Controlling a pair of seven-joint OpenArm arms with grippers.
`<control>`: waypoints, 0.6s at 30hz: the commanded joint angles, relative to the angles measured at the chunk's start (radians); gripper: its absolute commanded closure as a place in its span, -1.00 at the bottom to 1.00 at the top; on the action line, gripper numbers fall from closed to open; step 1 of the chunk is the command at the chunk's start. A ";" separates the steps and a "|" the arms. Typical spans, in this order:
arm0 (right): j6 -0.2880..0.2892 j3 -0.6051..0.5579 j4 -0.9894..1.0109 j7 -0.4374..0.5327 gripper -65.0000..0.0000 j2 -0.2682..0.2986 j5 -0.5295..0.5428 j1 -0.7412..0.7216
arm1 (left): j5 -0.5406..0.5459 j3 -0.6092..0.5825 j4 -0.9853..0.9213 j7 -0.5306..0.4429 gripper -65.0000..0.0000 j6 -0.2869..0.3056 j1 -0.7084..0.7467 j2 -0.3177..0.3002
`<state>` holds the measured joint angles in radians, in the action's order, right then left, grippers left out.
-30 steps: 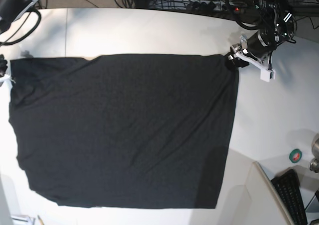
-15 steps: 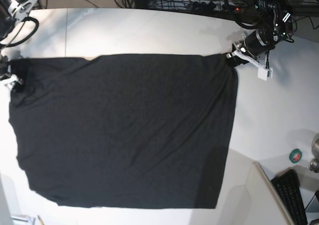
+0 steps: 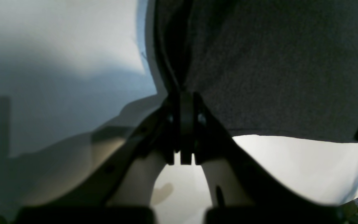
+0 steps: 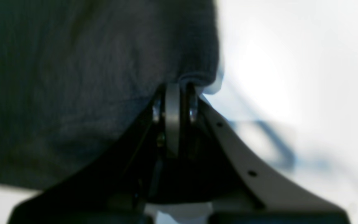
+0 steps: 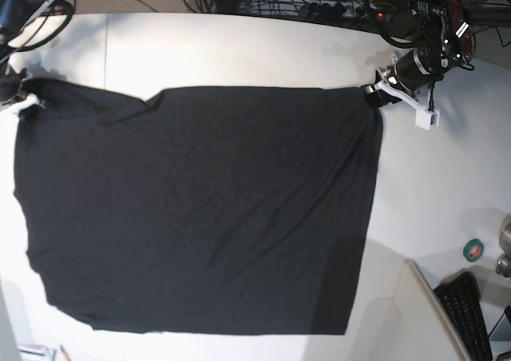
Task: Layout the t-shirt on the table in an organized manner, then fold the t-shirt properly
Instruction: 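Drag the held shirt edge away from the hem with both grippers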
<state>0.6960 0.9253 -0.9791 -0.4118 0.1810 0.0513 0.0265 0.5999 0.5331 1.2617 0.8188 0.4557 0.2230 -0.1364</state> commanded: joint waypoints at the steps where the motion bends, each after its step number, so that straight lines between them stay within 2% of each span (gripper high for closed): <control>1: 0.002 0.004 -0.060 -0.031 1.00 0.005 -0.003 0.008 | -0.031 0.002 0.022 0.017 1.00 -0.015 0.013 -0.010; 4: 0.002 0.004 -0.197 -0.094 1.00 -0.030 -0.003 0.048 | -0.031 0.003 0.075 0.017 1.00 -0.015 0.048 -0.010; 8: 0.002 0.002 -0.324 -0.121 1.00 -0.062 -0.003 0.094 | -0.031 0.011 0.151 0.017 1.00 -0.015 0.097 -0.025; 18: 0.002 0.004 -0.458 -0.143 1.00 -0.068 -0.003 0.200 | -0.031 0.011 0.303 0.018 1.00 -0.016 0.184 -0.050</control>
<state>0.6975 0.9230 -1.4200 -0.5655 0.0956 0.0463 0.2272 0.5591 0.5385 1.5467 0.8494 0.4416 0.4038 -0.1696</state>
